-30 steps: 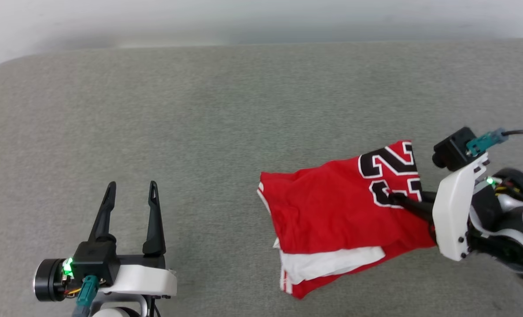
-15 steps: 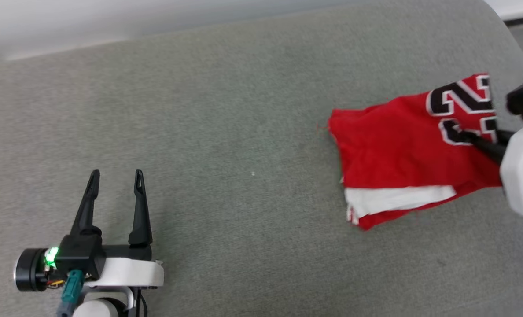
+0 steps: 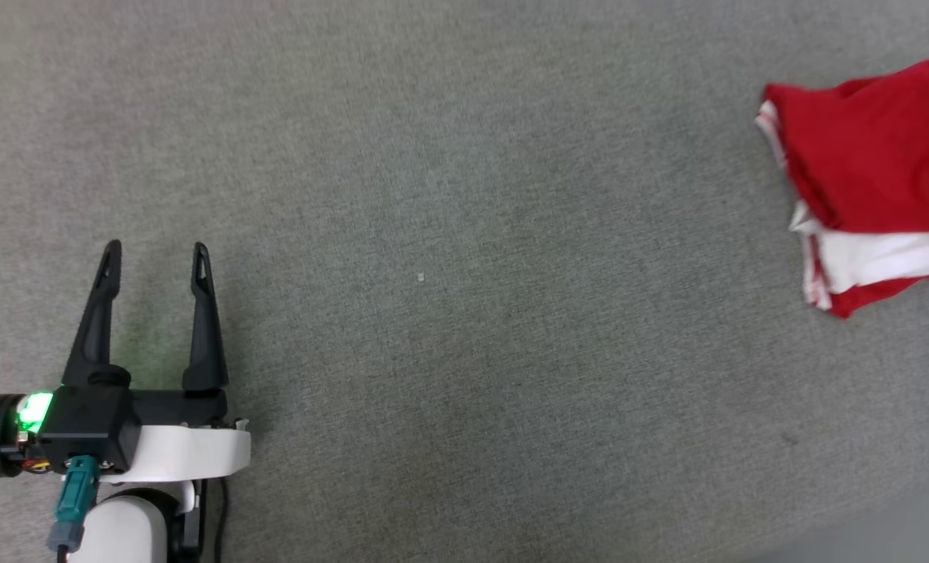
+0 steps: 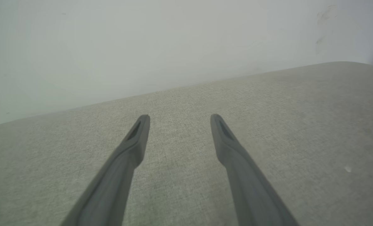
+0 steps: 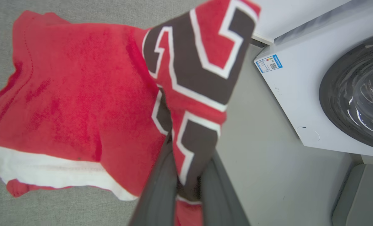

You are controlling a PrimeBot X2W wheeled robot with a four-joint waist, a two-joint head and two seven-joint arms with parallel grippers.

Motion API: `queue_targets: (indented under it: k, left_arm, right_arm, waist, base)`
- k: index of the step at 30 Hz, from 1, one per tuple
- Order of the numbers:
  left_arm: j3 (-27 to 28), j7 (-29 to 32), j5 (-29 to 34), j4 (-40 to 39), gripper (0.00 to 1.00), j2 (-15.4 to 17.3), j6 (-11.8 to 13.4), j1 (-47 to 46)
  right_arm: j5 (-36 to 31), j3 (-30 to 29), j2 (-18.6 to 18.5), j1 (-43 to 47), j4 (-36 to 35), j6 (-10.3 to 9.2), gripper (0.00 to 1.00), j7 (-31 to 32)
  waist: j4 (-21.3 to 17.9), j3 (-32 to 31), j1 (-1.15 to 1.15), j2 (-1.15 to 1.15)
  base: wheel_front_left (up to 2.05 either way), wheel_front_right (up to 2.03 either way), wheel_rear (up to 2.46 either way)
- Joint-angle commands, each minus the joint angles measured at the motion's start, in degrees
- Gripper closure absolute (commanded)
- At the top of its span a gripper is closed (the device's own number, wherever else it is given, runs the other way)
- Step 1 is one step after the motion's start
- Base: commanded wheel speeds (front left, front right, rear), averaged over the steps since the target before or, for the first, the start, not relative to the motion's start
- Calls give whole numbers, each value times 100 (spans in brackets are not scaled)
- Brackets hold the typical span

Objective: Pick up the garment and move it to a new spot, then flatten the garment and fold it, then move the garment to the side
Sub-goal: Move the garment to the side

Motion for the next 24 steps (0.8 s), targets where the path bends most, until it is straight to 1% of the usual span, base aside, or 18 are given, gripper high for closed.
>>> queue_targets:
  k: [1, 4, 7, 11, 12, 13, 16, 18, 20, 24]
  left_arm:
    - [28, -15, 29, -54, 0, 36, 20, -66]
    - [43, -15, 29, -143, 0, 88, 37, -112]
    - [62, -15, 19, -188, 0, 122, 43, -149]
    - [66, -15, -2, -177, 0, 126, 73, -184]
    - [65, -15, -4, -159, 0, 119, 84, -176]
    - [60, -15, -5, -137, 0, 108, 91, -162]
    - [39, -15, -33, -81, 0, 62, 105, -93]
    - [32, -15, -54, -66, 0, 12, 141, -23]
    - [3, -15, -66, -22, 0, -54, 157, 56]
    - [-16, -15, -109, 28, 0, -145, 198, 249]
  right_arm:
    - [-116, -82, 58, -141, 124, -6, 100, -51]
    - [-196, -395, 231, -314, 579, -6, 100, -145]
    - [-408, -543, 332, -417, 902, -6, 100, -231]
    - [-528, -701, 567, -446, 1232, -6, 100, -338]
    - [-586, -751, 622, -449, 1320, -6, 98, -375]
    - [-644, -767, 674, -432, 1378, -6, 0, -391]
    - [-949, -780, 679, -438, 1383, -6, 0, -574]
    - [-1136, -938, 736, -474, 1350, -6, 0, -818]
    - [-1392, -1101, 774, -454, 1272, -6, 0, -1172]
    - [-1786, -1579, 1075, -273, 1041, -5, 0, -1942]
  waist:
    - [-9, 161, -1, 0]
    - [1, 316, -1, 0]
    - [17, 408, -1, 0]
    - [46, 388, -1, 0]
    - [57, 350, -1, 0]
    - [69, 297, -1, 0]
    - [137, 72, -1, 0]
    - [179, -109, -1, 0]
    - [250, -320, -1, 0]
    - [393, -699, -1, 0]
  base:
    - [0, 0, 0]
    - [0, 0, 0]
    - [0, 0, 0]
    - [0, 0, 0]
    - [0, 0, 0]
    - [0, 0, 0]
    - [0, 0, 0]
    - [0, 0, 0]
    - [0, 0, 0]
    - [0, 0, 0]
